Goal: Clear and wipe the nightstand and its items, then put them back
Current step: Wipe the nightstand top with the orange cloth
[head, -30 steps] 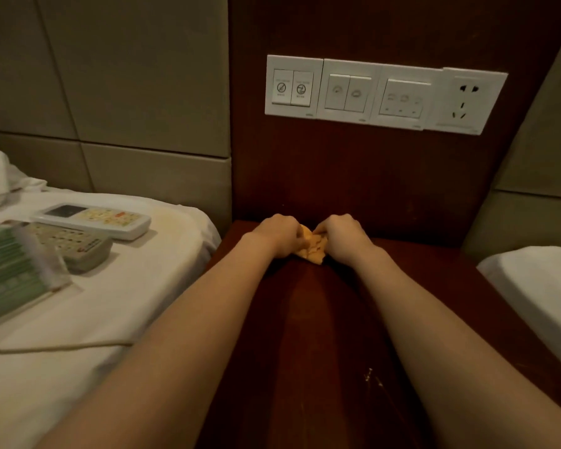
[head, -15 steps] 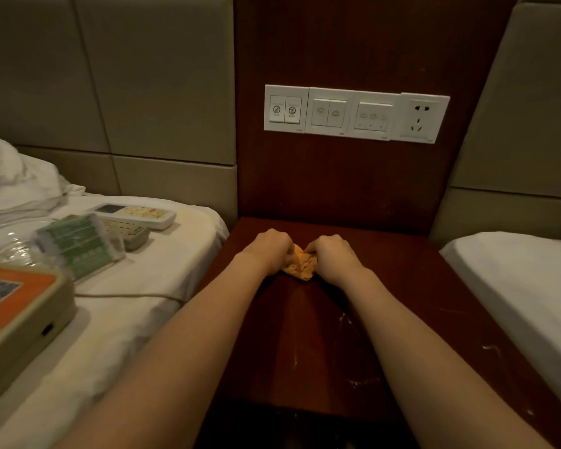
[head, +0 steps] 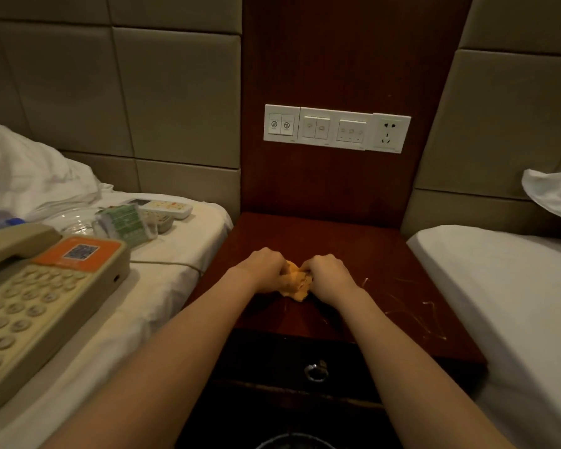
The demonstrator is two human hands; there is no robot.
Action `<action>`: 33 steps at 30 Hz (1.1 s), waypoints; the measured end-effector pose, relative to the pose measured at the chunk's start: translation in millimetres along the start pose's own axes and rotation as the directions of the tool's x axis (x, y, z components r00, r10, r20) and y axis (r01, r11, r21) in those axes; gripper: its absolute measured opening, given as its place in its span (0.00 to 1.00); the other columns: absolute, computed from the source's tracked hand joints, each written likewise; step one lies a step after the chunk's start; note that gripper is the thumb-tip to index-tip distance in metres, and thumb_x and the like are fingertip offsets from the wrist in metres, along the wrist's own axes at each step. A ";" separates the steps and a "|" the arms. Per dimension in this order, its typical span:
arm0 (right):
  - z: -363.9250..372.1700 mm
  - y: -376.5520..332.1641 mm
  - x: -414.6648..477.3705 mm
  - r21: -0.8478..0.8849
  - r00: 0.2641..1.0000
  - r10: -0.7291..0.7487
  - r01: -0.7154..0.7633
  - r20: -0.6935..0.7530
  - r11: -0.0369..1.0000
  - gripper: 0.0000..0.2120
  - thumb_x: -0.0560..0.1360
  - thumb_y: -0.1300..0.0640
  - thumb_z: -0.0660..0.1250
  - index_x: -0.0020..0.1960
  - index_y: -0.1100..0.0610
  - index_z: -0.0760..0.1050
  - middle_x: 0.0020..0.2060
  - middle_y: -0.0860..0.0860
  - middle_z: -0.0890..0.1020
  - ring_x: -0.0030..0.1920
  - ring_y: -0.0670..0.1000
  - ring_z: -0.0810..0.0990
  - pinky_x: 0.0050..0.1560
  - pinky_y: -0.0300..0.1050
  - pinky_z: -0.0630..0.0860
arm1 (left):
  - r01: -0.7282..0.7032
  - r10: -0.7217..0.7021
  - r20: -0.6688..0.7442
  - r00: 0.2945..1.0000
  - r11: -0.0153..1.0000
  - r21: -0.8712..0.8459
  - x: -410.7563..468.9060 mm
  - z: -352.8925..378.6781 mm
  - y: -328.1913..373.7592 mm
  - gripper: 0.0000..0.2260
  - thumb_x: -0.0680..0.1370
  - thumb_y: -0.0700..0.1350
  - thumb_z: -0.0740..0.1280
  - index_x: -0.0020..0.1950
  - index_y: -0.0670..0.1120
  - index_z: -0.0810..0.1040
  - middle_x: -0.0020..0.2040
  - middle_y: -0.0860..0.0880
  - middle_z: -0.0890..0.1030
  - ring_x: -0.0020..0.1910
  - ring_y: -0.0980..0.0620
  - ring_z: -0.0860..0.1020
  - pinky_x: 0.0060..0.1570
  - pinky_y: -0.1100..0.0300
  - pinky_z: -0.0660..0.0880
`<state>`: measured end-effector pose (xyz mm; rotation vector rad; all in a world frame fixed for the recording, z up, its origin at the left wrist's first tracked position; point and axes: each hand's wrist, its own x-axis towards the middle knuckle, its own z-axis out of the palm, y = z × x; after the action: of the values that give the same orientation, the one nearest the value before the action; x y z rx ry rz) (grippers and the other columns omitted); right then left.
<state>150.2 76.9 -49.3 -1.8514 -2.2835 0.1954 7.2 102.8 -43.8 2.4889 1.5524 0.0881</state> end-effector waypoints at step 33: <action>-3.7 -21.8 -117.9 0.038 0.999 0.005 -0.003 -0.051 0.999 0.16 0.75 0.68 0.59 0.58 0.58 0.78 0.50 0.56 0.81 0.42 0.53 0.75 0.42 0.42 0.73 | -0.085 0.077 -0.075 0.994 0.989 -0.117 -104.3 20.6 48.0 0.12 0.77 0.47 0.67 0.34 0.45 0.76 0.32 0.50 0.72 0.29 0.54 0.67 0.29 0.65 0.62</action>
<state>153.7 -43.0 -48.8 -1.8211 -2.2274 0.1890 6.5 -13.7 -48.0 2.4781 1.4263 0.2765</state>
